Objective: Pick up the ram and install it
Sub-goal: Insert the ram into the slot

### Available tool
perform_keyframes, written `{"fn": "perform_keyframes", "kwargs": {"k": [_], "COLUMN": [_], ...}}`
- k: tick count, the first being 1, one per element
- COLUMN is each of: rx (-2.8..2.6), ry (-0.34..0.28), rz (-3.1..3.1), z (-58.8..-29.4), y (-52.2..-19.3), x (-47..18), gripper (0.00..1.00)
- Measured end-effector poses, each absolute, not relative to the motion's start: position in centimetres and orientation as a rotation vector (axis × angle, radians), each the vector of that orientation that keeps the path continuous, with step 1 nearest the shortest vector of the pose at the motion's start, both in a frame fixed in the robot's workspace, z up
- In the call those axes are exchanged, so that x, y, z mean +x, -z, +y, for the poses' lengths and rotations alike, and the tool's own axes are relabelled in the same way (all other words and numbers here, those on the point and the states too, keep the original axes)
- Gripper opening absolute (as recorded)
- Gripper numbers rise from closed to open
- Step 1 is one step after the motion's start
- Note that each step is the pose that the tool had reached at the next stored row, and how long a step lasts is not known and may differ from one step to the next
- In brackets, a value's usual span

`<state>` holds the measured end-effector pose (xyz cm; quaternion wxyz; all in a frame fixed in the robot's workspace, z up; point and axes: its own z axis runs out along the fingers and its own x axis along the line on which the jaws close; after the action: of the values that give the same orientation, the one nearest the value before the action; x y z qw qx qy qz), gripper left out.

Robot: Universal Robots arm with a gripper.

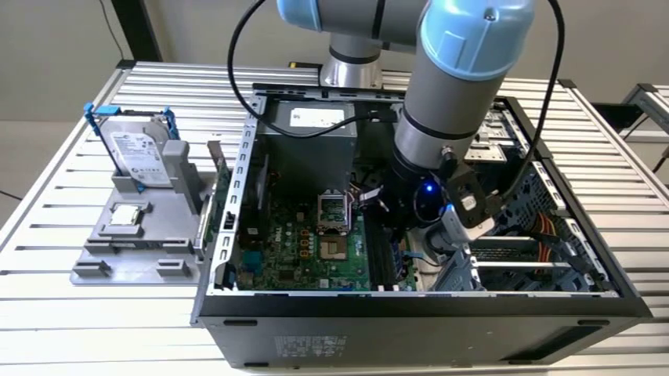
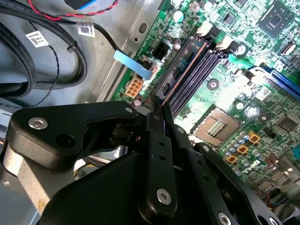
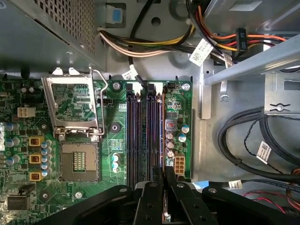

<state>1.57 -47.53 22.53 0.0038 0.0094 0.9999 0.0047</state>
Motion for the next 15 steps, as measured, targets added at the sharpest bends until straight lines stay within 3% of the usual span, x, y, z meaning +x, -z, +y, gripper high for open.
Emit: {"fn": "perform_keyframes", "kwargs": {"k": [15], "rx": [0.030], "ry": [-0.014], "rz": [3.134], "z": [-47.54], "y": [-22.08], "x": [1.54], "gripper": [0.00]}}
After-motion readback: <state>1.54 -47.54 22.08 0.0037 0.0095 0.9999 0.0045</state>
